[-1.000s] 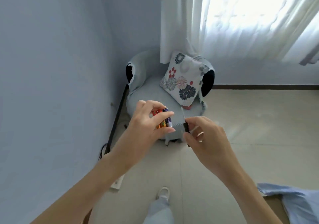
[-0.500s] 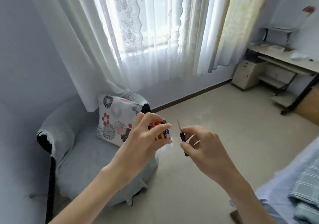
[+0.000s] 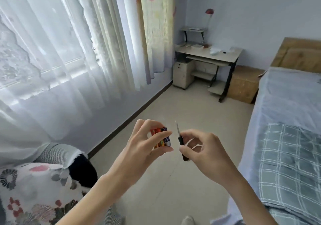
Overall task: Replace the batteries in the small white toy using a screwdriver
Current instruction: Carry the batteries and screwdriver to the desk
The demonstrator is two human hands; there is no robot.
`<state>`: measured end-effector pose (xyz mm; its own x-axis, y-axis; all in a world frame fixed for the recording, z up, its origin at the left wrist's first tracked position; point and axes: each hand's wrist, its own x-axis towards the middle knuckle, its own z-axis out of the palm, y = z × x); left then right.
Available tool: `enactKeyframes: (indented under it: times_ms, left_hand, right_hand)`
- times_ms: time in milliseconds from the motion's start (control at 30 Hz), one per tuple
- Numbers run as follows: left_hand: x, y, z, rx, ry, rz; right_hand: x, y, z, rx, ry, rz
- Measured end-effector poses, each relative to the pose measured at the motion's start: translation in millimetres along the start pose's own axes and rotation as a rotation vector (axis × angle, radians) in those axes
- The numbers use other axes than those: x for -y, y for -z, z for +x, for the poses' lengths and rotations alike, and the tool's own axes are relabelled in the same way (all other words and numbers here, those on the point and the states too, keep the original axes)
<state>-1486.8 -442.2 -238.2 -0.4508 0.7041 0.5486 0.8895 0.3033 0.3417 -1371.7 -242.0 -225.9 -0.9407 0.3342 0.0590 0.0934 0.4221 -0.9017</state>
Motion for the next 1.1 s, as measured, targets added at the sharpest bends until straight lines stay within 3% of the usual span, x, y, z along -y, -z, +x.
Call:
enactKeyframes:
  times_ms: [167, 633, 1100]
  left_hand:
    - [37.9, -39.7, 116.2, 0.074, -0.082, -0.012]
    - [127.4, -159.6, 353.5, 0.091, -0.122, -0.11]
    - [292.5, -275.1, 622.3, 0.127, -0.186, -0.192]
  right_hand:
    - [-24.7, 69.4, 97.9, -0.169, -0.019, 0.034]
    - [-95.5, 186.2, 298.7, -0.287, -0.082, 0.058]
    - [-144.0, 275.5, 590.5, -0.415, -0.079, 0.027]
